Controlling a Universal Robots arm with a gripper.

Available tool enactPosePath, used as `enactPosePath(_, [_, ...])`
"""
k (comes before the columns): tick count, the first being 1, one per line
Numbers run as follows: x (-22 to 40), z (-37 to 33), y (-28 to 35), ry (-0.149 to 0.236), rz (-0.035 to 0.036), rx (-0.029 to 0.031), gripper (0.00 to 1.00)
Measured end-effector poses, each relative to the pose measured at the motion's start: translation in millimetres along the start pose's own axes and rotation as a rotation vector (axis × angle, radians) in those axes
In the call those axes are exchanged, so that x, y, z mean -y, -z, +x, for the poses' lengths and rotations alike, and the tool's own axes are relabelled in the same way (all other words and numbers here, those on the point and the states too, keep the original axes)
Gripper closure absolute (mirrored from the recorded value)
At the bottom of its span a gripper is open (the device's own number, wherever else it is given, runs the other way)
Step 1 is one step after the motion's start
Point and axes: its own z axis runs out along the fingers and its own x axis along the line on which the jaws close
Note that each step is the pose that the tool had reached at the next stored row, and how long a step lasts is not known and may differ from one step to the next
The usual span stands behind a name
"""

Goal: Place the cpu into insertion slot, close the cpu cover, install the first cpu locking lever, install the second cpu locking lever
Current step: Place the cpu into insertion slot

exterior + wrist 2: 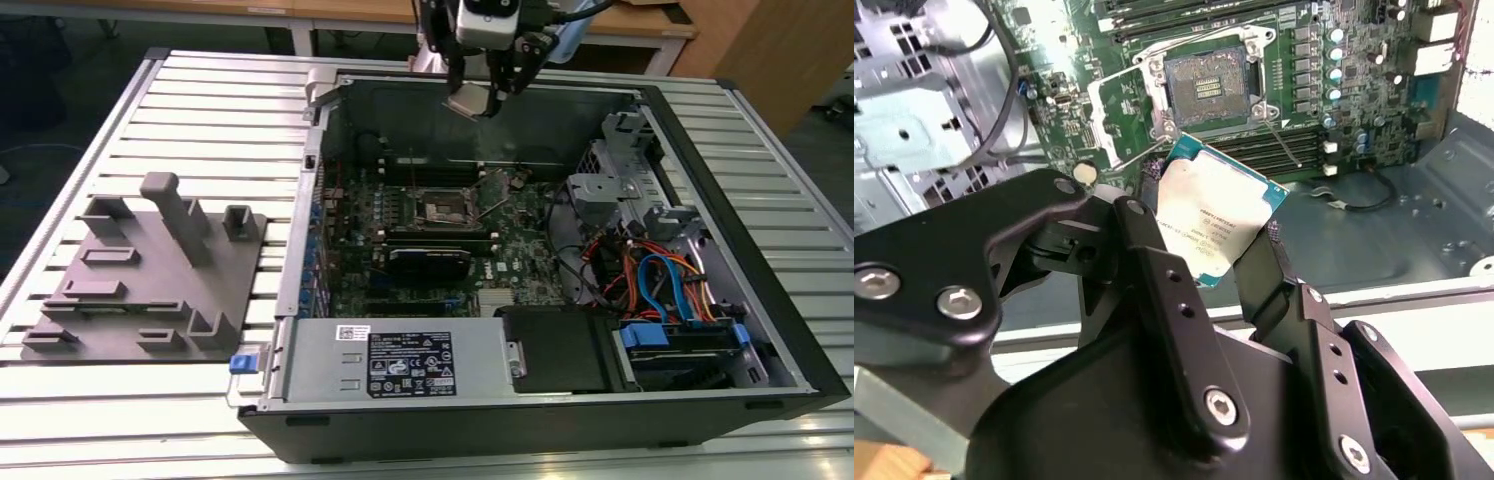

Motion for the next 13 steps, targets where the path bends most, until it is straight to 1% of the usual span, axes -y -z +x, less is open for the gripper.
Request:
enactPosePath(2, [0.1,0.0,-1.4,-0.015,0.002,-0.0008,0.46])
enactPosePath(4, [0.3,0.0,-2.8,-0.025,0.007,-0.0053,0.46])
enactPosePath(6, [0.5,0.0,-4.3,-0.035,0.0106,-0.0078,0.46])
enactPosePath(8, [0.6,0.0,-6.1,-0.049,0.013,-0.0068,0.46])
enactPosePath(10, [0.7,-0.1,-8.0,-0.069,0.0153,-0.0035,0.46])
enactPosePath(13, [1.0,-0.1,-11.2,-0.11,0.0176,0.0009,0.46])
